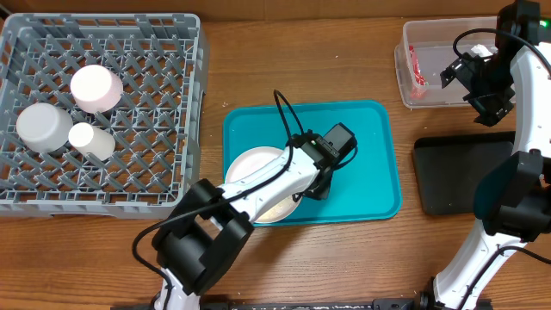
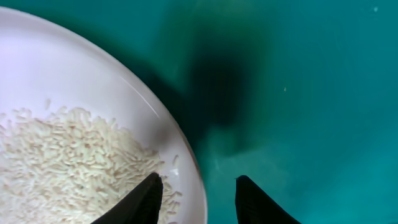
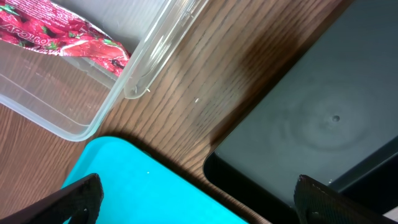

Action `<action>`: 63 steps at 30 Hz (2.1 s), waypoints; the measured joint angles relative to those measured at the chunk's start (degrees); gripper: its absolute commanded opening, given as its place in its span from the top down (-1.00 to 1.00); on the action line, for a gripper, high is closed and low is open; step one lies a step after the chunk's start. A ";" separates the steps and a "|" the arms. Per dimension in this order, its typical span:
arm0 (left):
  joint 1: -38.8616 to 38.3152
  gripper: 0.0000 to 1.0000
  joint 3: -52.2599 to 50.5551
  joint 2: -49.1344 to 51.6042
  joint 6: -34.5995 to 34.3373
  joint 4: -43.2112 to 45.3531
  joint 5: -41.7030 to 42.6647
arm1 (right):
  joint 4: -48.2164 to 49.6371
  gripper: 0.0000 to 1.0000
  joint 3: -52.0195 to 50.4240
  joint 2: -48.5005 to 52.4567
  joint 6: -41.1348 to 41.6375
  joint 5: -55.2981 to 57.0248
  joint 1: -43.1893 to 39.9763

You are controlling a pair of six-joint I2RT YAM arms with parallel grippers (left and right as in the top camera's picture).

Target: Sort waste into correct bins and load items into the dishwasher

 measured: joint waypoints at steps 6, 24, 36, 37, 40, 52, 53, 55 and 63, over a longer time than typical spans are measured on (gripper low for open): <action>-1.22 0.42 0.00 1.20 -2.54 1.27 0.02 | -0.02 -1.00 0.00 0.00 0.00 -0.02 0.00; -2.05 0.80 -2.03 1.22 -6.73 2.23 -1.07 | -0.02 -1.00 0.00 -0.02 0.00 -0.02 0.00; -2.08 0.92 -2.47 0.98 -7.41 2.12 -2.97 | -0.02 -1.00 0.00 -0.02 0.00 -0.02 0.00; -2.08 0.92 -2.32 0.98 -7.39 1.79 -2.99 | -0.02 -1.00 0.00 0.00 0.02 -0.02 0.00; -2.08 0.92 -0.61 1.03 -7.37 -1.38 -2.95 | -0.02 -1.00 0.00 0.00 0.02 -0.02 0.00; -2.08 0.92 5.05 1.27 -7.13 -4.22 -2.27 | -0.02 -1.00 0.00 0.00 0.00 0.02 0.00; -2.08 0.92 5.05 1.27 -7.13 -3.93 -2.27 | -0.02 -1.00 0.00 0.00 0.02 0.00 0.00; -2.08 0.92 5.05 1.27 -7.13 -2.51 -2.27 | -0.02 -1.00 0.00 -0.02 0.02 0.00 0.00; -2.08 0.92 5.05 1.27 -6.95 4.72 -2.29 | 0.00 -1.00 0.00 0.00 0.00 -0.02 0.00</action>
